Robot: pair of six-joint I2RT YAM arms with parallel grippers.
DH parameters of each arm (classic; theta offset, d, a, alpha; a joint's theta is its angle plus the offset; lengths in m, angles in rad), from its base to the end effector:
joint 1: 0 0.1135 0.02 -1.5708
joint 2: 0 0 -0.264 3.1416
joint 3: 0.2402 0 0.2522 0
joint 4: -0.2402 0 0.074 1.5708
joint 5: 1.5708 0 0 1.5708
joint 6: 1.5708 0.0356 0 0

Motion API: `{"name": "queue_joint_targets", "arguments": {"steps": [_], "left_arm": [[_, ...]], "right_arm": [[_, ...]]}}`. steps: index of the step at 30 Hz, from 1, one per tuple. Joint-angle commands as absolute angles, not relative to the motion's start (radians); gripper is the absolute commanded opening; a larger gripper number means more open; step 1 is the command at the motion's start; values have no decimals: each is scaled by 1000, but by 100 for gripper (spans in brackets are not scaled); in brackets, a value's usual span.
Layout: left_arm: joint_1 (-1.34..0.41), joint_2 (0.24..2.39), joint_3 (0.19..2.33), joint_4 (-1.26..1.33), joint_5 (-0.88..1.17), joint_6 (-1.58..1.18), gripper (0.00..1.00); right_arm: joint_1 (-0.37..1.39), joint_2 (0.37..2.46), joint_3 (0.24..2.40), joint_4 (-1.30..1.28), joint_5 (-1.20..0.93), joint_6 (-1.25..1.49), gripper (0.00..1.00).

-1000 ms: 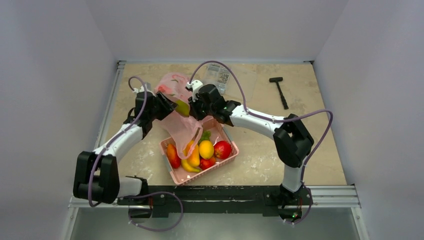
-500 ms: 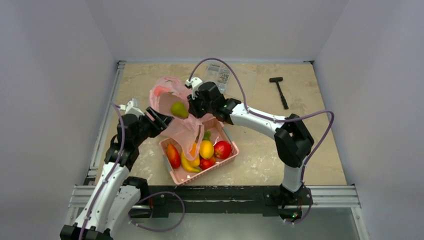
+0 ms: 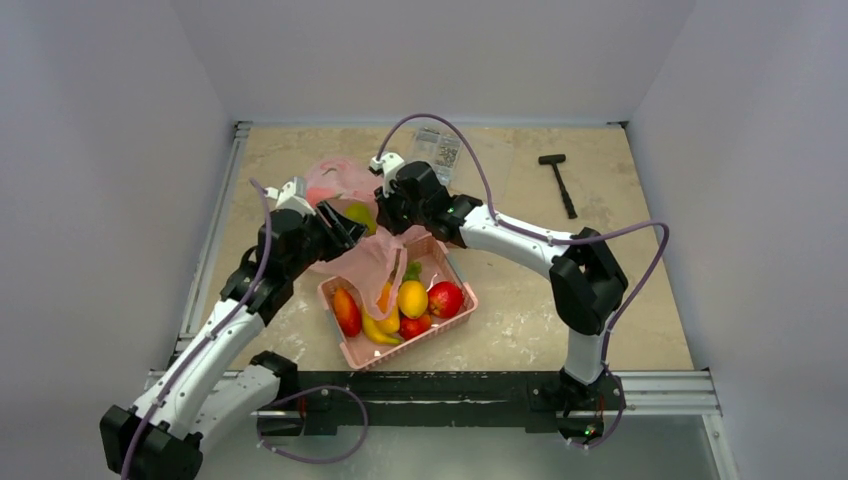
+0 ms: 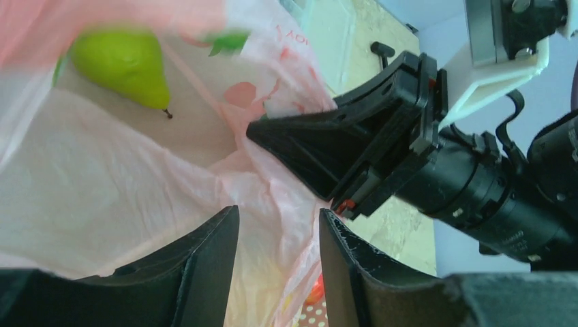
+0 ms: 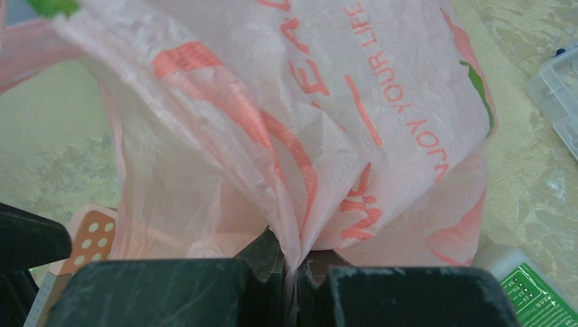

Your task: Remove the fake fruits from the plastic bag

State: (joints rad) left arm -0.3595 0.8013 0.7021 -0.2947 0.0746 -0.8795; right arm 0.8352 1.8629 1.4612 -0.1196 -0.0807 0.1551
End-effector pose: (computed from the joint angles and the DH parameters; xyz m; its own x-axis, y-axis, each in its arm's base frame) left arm 0.1742 -0.0683 0.2965 -0.5490 -0.6144 -0.5667 -0.0120 0.6837 -0.7297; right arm 0.2930 0.3281 0.2712 -0.4516 -0.2695 -0.8506 -0.7249 0.6667 0.1736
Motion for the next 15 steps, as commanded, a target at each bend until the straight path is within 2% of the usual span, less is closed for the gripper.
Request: {"name": "queue_joint_targets", "arguments": {"steps": [1,7,15], "left_arm": [[-408,878,753,-148,-153,-857,45],[-404,1013,718,17,-301,-861,41],[-374,1127,687,105,-276,-918,38]], "right_arm": [[833,1845,1515,-130,-93,135,0],[833,1857,1543,-150,-112,123,0],[800,1895,1582,-144,-189,126,0]]}}
